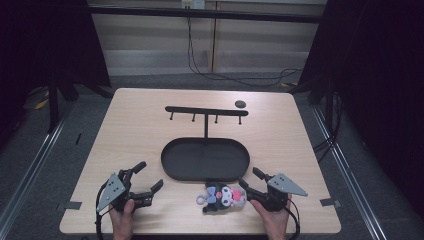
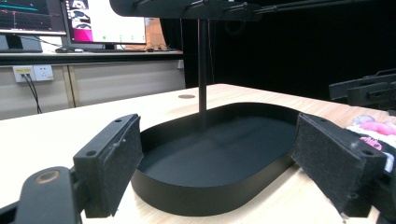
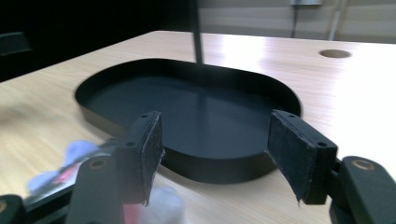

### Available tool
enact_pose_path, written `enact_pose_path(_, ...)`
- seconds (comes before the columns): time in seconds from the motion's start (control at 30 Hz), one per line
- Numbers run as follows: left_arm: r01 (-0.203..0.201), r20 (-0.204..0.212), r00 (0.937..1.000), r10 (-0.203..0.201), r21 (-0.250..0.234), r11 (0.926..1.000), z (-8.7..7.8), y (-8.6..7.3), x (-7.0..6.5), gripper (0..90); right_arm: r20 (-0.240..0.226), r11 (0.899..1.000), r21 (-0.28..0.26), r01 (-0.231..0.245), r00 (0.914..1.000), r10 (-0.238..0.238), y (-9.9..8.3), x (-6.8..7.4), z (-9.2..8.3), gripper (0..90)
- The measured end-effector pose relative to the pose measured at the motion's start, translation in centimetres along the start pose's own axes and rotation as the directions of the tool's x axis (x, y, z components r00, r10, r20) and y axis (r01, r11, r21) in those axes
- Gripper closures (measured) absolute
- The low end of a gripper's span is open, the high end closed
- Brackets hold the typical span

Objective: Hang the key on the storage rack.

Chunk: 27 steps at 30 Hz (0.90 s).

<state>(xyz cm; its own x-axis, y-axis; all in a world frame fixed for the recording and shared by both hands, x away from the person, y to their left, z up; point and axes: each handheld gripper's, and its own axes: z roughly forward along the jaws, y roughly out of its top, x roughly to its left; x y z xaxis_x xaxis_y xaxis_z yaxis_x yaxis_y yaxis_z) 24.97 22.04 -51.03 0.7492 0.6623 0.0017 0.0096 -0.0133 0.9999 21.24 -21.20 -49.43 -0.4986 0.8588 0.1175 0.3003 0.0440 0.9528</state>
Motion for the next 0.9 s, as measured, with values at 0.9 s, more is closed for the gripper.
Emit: enact_pose_path(0.9,0.003,0.0,1.0,-0.003,-0.002,1.0,0.0,0.0,0.0,15.7,-0.295,0.954,0.268,0.137,0.9539,-0.055,5.1,1.8,2.4,41.0)
